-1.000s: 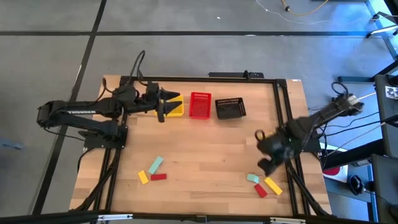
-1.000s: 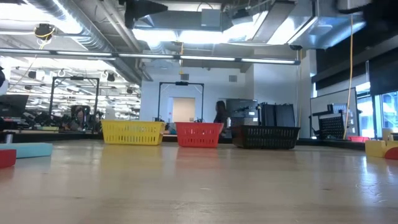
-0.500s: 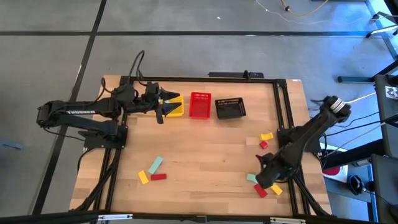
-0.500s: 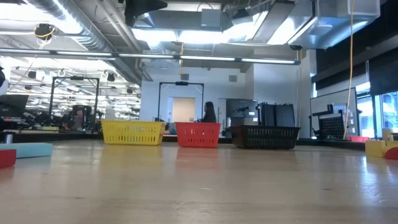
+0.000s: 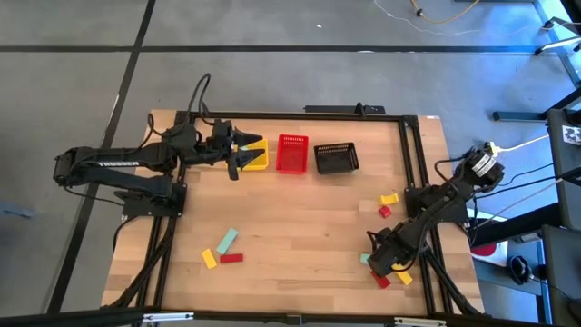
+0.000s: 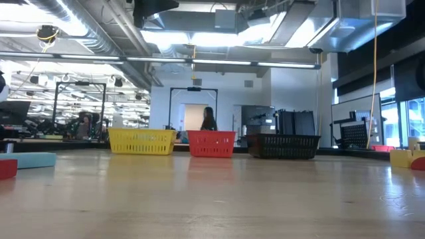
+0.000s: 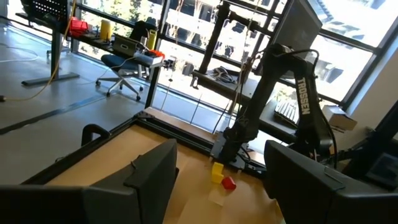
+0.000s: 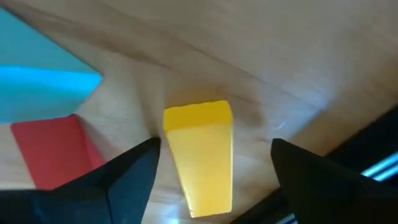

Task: Sort & place blocks by color
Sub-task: Put the bottom right yellow block into the red basket

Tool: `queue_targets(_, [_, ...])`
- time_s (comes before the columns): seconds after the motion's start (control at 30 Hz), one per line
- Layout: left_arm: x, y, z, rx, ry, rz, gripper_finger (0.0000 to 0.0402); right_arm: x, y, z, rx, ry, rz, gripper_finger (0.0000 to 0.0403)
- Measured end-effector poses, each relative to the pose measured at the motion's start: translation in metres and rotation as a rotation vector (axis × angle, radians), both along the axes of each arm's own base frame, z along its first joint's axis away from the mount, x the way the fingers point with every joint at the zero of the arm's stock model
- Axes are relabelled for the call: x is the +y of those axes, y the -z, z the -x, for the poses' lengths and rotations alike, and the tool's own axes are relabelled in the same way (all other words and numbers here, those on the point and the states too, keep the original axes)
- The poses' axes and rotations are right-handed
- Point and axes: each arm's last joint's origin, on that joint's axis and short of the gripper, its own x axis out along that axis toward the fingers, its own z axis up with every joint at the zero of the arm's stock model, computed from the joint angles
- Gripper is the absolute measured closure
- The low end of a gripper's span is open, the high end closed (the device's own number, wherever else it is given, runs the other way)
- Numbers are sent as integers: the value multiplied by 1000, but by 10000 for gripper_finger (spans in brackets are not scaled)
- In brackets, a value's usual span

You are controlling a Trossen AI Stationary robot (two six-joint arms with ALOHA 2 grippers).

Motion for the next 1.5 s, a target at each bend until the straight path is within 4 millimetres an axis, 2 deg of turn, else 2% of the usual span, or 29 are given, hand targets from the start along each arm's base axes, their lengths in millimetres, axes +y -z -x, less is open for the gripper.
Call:
queue_targets(0.13, [0, 0, 0, -1, -10, 1, 167, -1, 4, 1, -14, -8, -23, 151])
queue_targets(0.27, [1, -1, 0, -8, -35, 1, 167, -2, 5, 1, -33, -64, -39, 269])
queue_targets(0.3, [1, -1, 0, -10, -38, 1, 167, -3, 4, 1, -36, -91, -46, 281])
queue_targets(0.47, [1, -2, 0, -20, -42, -3, 167, -13, -17, 10, -90, -205, -8, 277])
queue_targets(0.57, [1, -2, 0, -12, -48, -26, 167, -16, -47, 5, -234, -193, -32, 277])
queue_targets(0.63, [1, -1, 0, 0, -48, -39, 167, -26, -63, 6, -317, -172, 12, 277])
queue_targets(0.77, [-1, 1, 0, 27, 39, -86, 167, -39, -105, -9, -699, -51, 99, 277])
queue_targets(0.93, [-4, 8, -1, 98, 135, -101, 167, -65, -139, -39, -1121, 148, 387, 277])
queue_targets(1.03, [-2, 16, -11, 152, 139, -122, 167, -86, -145, -60, -1230, 256, 556, 277])
queue_targets(1.23, [-2, 46, -46, 254, 153, -149, 167, -133, -152, -106, -1382, 408, 729, 277])
queue_targets(1.33, [-6, 58, -66, 308, 107, -150, 167, -152, -151, -120, -1416, 442, 764, 277])
queue_targets(1.5, [-14, 58, -103, 340, 7, -187, 167, -168, -142, -134, -1425, 396, 778, 277])
